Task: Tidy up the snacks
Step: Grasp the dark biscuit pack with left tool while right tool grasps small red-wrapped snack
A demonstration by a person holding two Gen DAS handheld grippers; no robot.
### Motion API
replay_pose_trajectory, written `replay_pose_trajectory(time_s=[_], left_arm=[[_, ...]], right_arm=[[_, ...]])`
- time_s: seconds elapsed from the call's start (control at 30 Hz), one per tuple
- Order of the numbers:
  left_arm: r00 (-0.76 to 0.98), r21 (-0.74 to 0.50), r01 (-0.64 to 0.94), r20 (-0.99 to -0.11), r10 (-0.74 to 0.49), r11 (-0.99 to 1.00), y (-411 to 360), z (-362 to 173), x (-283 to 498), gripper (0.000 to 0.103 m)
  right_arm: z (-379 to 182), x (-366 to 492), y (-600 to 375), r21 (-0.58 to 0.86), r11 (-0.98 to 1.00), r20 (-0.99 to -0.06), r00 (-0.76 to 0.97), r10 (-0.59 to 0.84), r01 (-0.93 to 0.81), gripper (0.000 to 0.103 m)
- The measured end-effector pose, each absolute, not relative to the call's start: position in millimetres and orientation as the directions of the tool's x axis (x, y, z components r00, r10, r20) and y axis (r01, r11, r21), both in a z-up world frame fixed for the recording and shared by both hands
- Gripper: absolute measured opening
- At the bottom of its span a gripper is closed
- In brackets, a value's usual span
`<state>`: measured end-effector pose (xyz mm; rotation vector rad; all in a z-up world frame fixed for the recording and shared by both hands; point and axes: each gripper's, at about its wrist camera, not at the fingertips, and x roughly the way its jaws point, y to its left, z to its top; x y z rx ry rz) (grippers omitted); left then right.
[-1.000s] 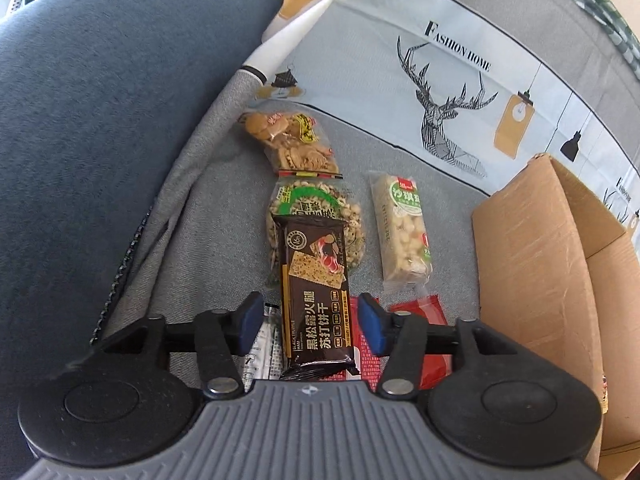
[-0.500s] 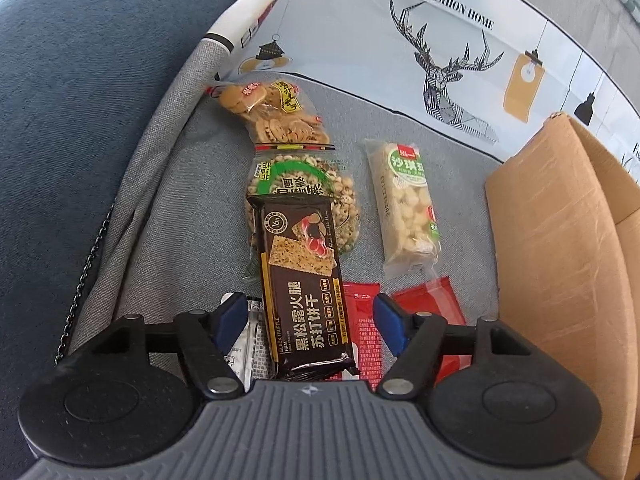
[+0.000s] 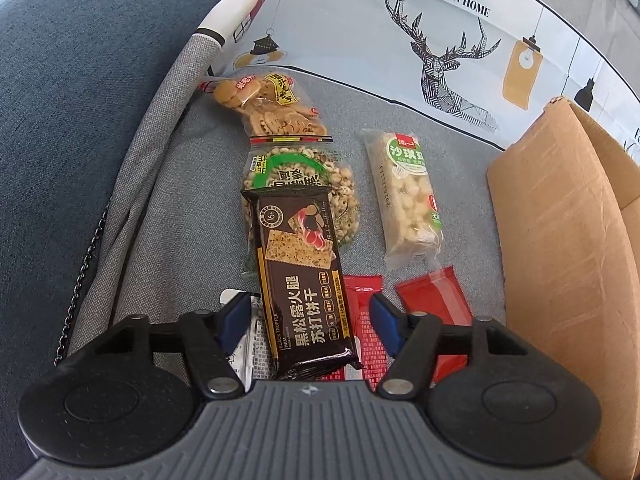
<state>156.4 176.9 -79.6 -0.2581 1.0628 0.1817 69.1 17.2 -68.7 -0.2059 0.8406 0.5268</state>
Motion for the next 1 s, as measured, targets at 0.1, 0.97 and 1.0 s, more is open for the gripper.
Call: replay_pose_trajectory(time_s=[0.1,0.97,1.0], left_arm=[[0.468,-0.111,-0.255,-0.883,0.022,0.96,176.2,-80.5,155.6,0.045],[0.424,-0.143,-0.263,-0.906,-0.019,0.954,200.0,-77.9,123.7,0.043],[0.422,-0.135,-0.26,-0.907,-0.013,0.956,199.1,-78.4,124.8,0.043]], right_arm=[[-65.5,67.2,16.8,0.034,0.851,-0.738,0.561,0.375,-0.525,0.018],[-58.2,38.4,24.3,0.117,0.752,-0.765,0.424,0.485,-0.649,0.022],[-59.7,39.4,24.0,0.117,0.751,-0.765,0.423,0.485,-0.65,0.022]])
